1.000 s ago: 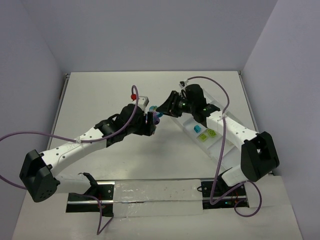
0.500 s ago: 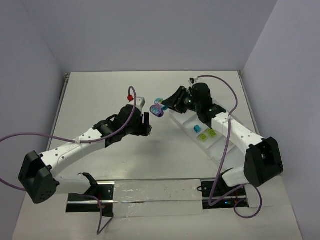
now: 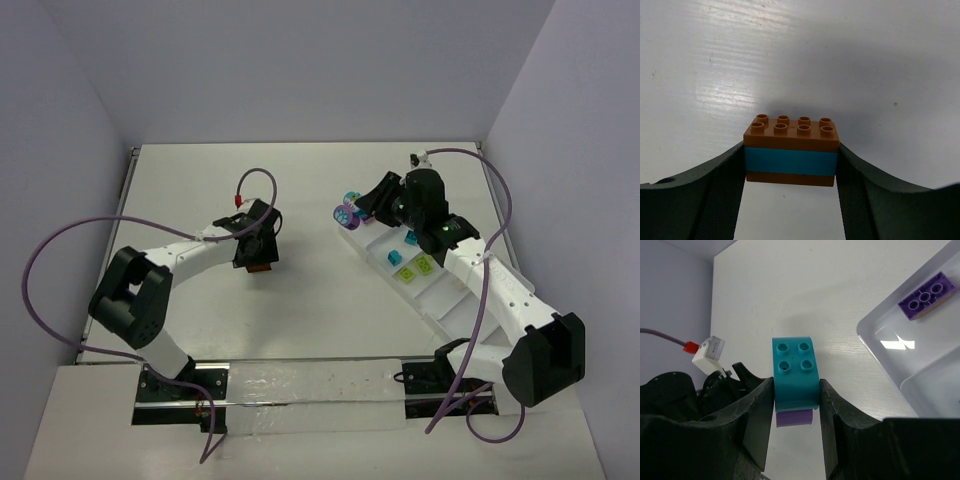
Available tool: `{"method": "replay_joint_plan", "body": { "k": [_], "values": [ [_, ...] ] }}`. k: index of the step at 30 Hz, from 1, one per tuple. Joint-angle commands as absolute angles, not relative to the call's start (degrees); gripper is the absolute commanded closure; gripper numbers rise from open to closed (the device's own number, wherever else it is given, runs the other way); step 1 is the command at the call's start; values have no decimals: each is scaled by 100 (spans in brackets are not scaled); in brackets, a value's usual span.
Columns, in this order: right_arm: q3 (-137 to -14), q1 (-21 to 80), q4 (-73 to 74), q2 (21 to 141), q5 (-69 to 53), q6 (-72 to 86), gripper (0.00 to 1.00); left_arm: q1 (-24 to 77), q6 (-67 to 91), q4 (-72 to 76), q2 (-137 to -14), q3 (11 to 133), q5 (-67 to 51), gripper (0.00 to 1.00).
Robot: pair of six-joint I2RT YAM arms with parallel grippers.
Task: Sort the legos into containers by color
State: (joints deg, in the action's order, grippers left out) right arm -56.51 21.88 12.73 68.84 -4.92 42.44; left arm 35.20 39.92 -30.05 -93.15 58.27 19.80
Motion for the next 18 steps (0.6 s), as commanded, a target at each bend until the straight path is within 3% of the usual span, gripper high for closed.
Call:
{"method": "replay_joint_plan", "body": {
  "k": [1, 3, 7, 13, 18],
  "values": [
    [-5548, 2129, 1362, 6718, -329, 4010, 100, 3524, 4187, -3118, -9331, 6265, 2073, 47],
    [-5562, 2111, 1354, 6683, -413, 3976, 100, 3524, 4096, -3183, -9127, 6322, 2050, 21],
    [-5648, 2104, 1362, 6648, -594, 3914, 100, 3519, 3784, -3511, -8640, 6670, 2180, 1],
    [-5651, 2092, 1233, 6679, -930, 3972, 100, 3295, 3516, -3407, -7855, 7121, 1623, 1],
    [-5568, 2030, 729, 6716, -2038, 4134, 100, 3112, 3544, -1637, -7147, 6314, -666, 4]
  ]
}}
